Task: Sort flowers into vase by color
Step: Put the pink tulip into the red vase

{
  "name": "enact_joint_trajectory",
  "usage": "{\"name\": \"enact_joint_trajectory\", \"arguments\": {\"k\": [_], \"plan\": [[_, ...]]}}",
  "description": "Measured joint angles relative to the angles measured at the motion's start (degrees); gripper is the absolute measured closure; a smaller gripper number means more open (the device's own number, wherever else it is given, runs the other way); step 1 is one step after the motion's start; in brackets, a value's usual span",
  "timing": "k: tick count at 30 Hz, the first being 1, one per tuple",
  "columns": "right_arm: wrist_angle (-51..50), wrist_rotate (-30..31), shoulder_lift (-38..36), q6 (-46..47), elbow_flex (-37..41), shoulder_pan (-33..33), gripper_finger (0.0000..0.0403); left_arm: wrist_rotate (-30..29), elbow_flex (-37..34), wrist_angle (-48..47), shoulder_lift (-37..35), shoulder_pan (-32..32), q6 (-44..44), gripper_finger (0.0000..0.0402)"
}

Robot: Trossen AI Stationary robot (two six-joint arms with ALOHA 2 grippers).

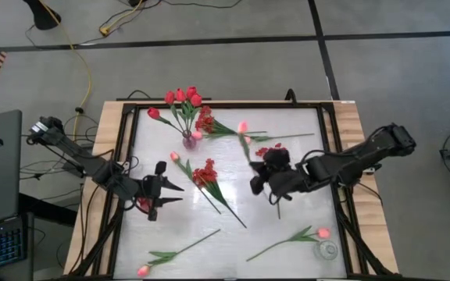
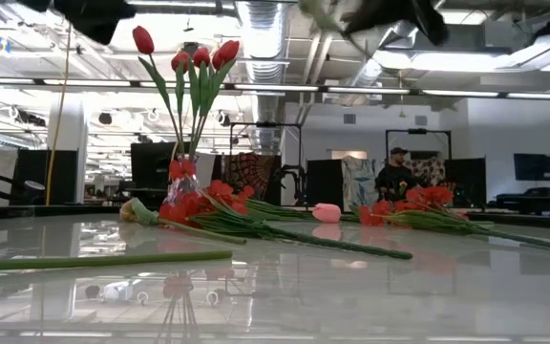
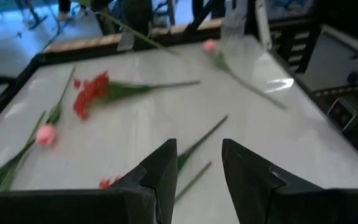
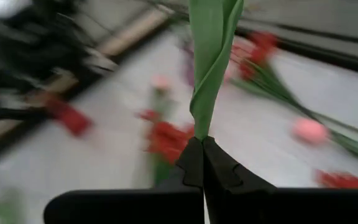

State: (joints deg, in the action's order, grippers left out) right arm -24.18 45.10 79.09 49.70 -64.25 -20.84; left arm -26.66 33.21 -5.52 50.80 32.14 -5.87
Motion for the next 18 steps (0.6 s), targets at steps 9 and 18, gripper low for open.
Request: {"name": "enact_joint_trajectory", "arguments": {"k": [9,18], "plan": [[34.47,-6.11,7.56,-24.09,-0.04,-3.96,0.0383,5.24,0.00,3.18,1.96,0.02,-0.08,0.0286],[70.47,-15.14,21.05,-41.82,-0.04,-0.73,0.0383,-4.87,0.00,-12.36,-8.02,0.05,-8.18,0.0286]]}}
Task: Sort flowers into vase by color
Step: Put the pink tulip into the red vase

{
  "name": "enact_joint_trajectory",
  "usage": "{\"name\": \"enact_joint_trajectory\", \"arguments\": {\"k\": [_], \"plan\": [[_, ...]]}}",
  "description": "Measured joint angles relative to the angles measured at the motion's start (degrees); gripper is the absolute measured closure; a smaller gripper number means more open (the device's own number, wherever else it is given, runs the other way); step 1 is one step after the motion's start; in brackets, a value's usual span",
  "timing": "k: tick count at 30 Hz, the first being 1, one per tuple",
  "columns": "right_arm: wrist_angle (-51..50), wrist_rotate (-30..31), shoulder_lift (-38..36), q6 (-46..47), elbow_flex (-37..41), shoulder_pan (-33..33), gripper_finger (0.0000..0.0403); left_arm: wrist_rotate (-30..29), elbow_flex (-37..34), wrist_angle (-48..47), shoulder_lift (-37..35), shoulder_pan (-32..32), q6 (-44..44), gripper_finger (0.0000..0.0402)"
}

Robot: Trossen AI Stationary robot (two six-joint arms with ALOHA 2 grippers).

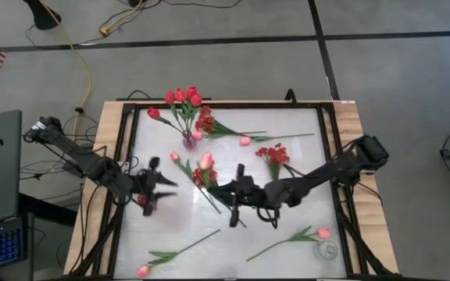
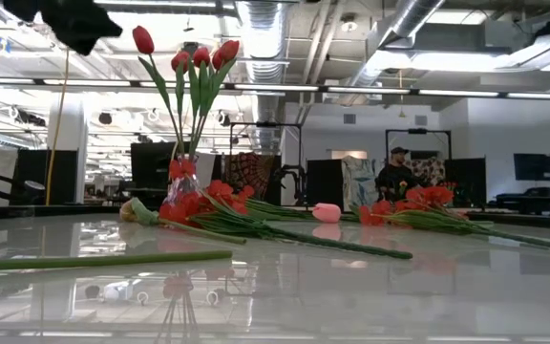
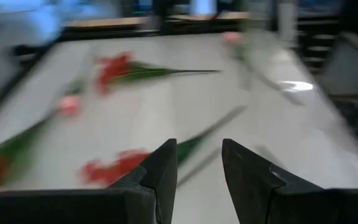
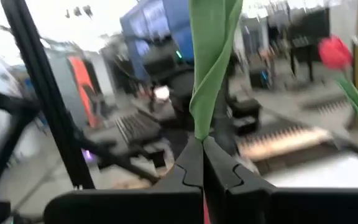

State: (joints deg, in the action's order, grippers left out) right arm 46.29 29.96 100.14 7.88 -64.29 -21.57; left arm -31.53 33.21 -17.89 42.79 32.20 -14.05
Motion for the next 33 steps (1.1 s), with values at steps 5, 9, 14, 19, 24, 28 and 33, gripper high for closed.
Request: {"name": "enact_joint_trajectory", "arguments": {"k": [5,9,14,19,24,28,33], "plan": [[13.50,-8.43,8.14,-2.35,-2.37,5.36,0.0383,-11.69,0.01,-12.81,-8.00,-0.05,-5.57,0.0286],[16.90,-15.05,15.30,-1.30,-9.42,9.11,0.0383,-14.24,0.02,-23.61,-11.77,-0.05,-14.08,0.0286],[16.77,-24.14,23.34,1.07,-21.22,11.39,0.0383,-10.43,0.02,-31.95,-13.12,-0.05,-24.02,0.0286],[14.49,-28.46,29.98,0.86,-31.83,12.08,0.0383,-8.08,-1.36,-32.96,-13.09,-0.05,-28.75,0.0286],[11.60,-31.61,33.58,1.27,-37.59,12.40,0.0383,-2.90,-3.91,-36.41,-12.21,-0.05,-36.70,0.0286],[10.54,-31.70,34.15,1.54,-38.27,12.36,0.0382,-1.73,-3.93,-39.77,-11.83,-0.05,-40.97,0.0286],[9.93,-31.81,34.16,2.26,-38.27,12.32,0.0382,5.86,-3.54,-41.89,-10.95,-0.05,-45.77,0.0286]]}}
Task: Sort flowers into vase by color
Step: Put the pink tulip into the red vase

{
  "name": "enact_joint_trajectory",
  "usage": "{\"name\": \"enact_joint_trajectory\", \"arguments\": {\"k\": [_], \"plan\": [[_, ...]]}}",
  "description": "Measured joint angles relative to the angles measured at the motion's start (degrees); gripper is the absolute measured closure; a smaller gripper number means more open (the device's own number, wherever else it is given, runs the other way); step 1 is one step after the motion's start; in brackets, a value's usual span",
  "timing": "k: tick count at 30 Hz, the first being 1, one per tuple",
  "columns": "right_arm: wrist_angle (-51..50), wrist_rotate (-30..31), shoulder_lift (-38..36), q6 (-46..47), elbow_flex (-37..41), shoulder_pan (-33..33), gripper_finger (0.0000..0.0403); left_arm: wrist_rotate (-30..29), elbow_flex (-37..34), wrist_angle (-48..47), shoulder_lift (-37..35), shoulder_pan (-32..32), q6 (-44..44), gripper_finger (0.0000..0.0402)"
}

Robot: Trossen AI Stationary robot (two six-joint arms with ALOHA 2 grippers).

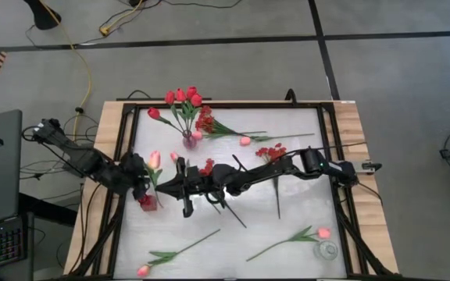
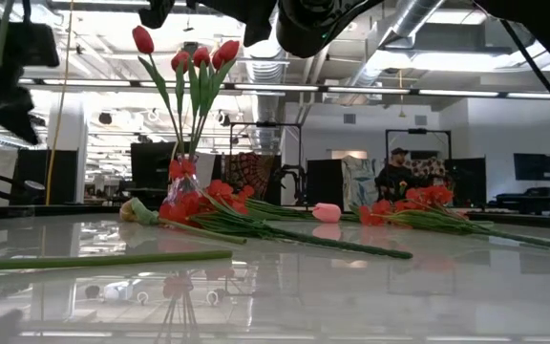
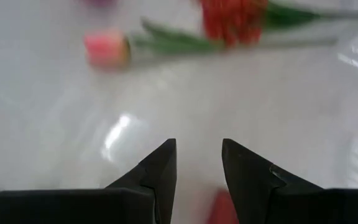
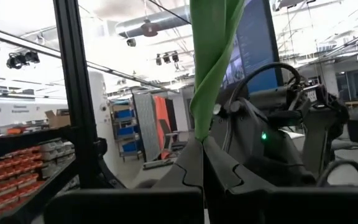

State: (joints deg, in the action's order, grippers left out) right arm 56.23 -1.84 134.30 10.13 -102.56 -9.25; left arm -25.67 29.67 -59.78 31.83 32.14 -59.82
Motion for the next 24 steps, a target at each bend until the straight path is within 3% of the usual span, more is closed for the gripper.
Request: {"name": "enact_joint_trajectory", "arguments": {"k": [2,8,14,24], "plan": [[-0.07,-0.53,0.00,0.01,0.00,0.00,0.0382,3.80,0.00,-0.36,0.83,0.07,-2.00,0.0286],[-0.07,-1.47,0.00,0.02,0.00,0.00,0.0382,4.57,0.07,-0.86,6.44,-0.04,-1.57,0.0304],[-0.07,-1.83,0.00,0.02,0.02,-0.02,0.0382,9.50,0.07,0.32,12.05,-0.04,2.01,0.0331],[-0.08,-2.66,0.00,0.02,0.02,-0.02,0.0382,16.59,0.09,4.32,13.51,-0.04,5.36,0.0353]]}}
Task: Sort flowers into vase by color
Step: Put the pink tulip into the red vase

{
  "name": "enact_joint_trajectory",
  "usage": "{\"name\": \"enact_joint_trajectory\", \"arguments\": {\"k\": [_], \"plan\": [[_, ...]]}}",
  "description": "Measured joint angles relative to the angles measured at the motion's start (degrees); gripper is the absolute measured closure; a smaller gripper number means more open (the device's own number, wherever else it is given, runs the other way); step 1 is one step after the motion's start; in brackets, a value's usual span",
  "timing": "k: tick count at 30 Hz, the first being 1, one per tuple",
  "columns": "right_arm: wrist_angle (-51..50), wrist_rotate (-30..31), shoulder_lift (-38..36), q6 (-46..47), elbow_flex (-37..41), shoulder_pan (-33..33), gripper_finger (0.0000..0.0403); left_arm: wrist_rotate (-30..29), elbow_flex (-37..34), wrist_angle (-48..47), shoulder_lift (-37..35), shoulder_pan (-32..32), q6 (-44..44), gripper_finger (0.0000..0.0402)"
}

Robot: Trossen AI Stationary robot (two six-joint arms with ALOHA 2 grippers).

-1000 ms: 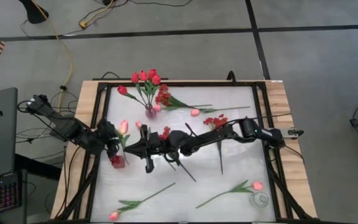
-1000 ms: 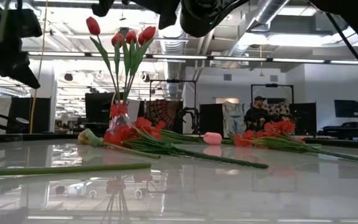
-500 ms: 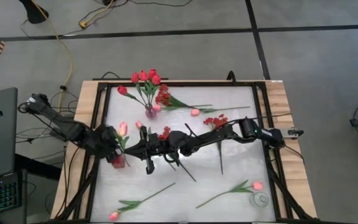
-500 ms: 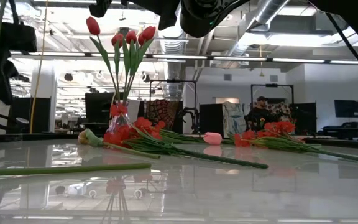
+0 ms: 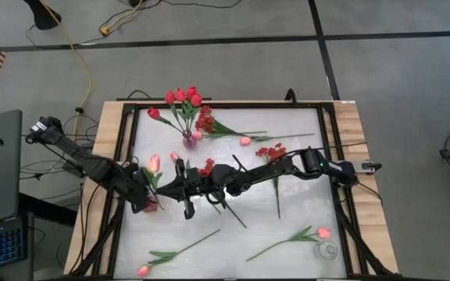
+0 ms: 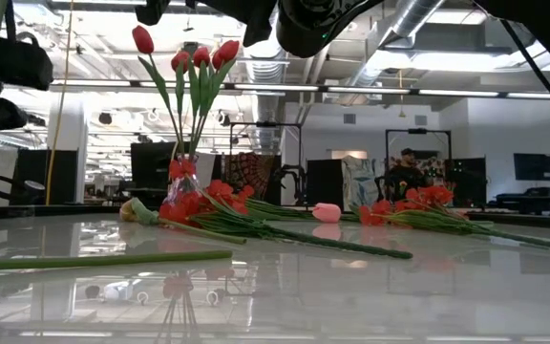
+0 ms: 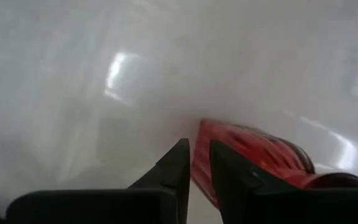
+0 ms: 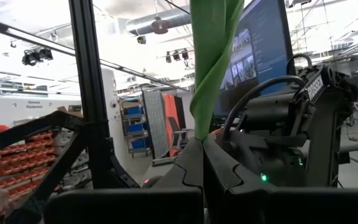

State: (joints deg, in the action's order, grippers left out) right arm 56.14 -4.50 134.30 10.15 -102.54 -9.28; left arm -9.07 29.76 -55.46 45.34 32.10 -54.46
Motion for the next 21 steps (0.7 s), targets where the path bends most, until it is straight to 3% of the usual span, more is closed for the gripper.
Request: {"name": "enact_joint_trajectory", "arguments": {"k": [16,21], "plan": [[0.02,-0.21,0.00,-0.10,0.02,-0.89,0.0382,-1.03,0.02,8.91,0.03,0.00,0.83,0.0374],[0.08,-0.19,-0.02,-0.11,0.02,-1.03,0.0382,-5.89,0.26,8.24,0.00,0.02,2.59,0.0383]]}}
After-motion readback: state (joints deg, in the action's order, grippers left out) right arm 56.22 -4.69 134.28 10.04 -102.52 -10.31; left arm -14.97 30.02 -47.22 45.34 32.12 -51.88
